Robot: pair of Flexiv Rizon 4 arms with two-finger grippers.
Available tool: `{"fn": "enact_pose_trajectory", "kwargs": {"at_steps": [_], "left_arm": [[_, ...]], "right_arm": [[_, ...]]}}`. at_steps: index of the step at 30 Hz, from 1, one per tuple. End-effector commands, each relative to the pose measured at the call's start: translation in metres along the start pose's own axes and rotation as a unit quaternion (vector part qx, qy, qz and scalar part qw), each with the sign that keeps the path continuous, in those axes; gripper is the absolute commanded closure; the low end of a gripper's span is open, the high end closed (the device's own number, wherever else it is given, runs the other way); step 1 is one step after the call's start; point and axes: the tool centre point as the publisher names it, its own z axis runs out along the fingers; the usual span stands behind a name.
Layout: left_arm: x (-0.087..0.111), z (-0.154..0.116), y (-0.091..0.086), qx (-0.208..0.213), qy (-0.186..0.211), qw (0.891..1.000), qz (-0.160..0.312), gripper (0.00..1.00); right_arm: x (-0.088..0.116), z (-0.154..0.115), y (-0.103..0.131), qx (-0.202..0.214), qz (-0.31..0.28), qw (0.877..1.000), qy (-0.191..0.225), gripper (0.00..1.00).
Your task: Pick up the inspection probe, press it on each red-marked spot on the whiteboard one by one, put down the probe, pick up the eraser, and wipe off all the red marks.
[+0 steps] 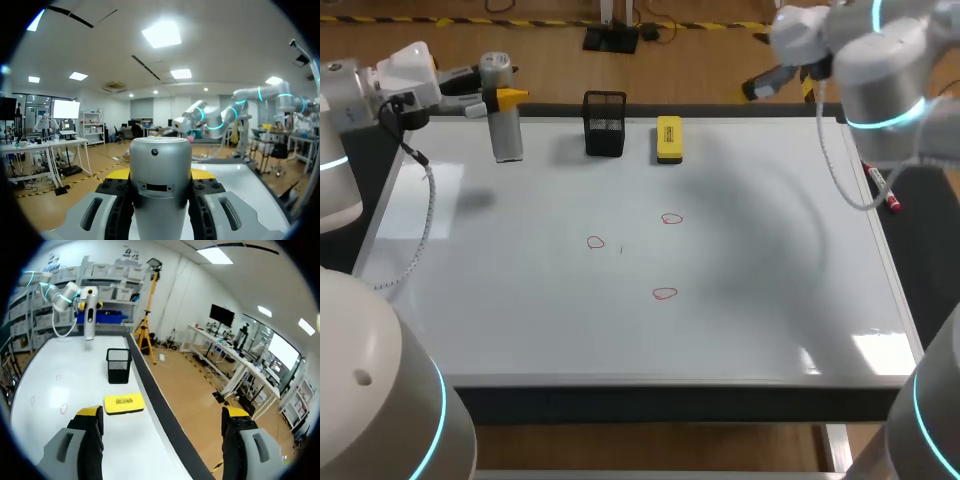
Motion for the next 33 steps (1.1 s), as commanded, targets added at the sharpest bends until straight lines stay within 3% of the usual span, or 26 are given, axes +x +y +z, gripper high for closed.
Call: {"fn": "enact_pose_trajectory", "kwargs": {"at_steps": [1,3,7,9,10,33], "left_arm": [[0.001,0.000,-0.001,0.000,-0.002,1.000,0.001,1.00],[0.001,0.000,-0.001,0.000,-0.002,1.000,0.001,1.00],[0.001,0.000,-0.001,0.000,-0.002,1.000,0.001,1.00],[0.001,0.000,-0.001,0.000,-0.002,1.000,0.001,1.00],[0.001,0.000,-0.001,0.000,-0.002,1.000,0.001,1.00],[0.001,0.000,-0.001,0.000,-0.002,1.000,0.001,1.00]], "right_arm": [[0.001,0.046,0.005,0.352,-0.289,0.855,0.247,0.00],[0.008,0.056,0.007,0.373,-0.335,0.824,0.265,0.00],[0.025,0.072,0.007,0.415,-0.433,0.739,0.307,0.00],[0.033,0.078,0.005,0.414,-0.458,0.714,0.328,0.00],[0.038,0.079,0.005,0.415,-0.464,0.708,0.334,0.00],[0.041,0.079,0.004,0.415,-0.465,0.705,0.339,0.00]]}}
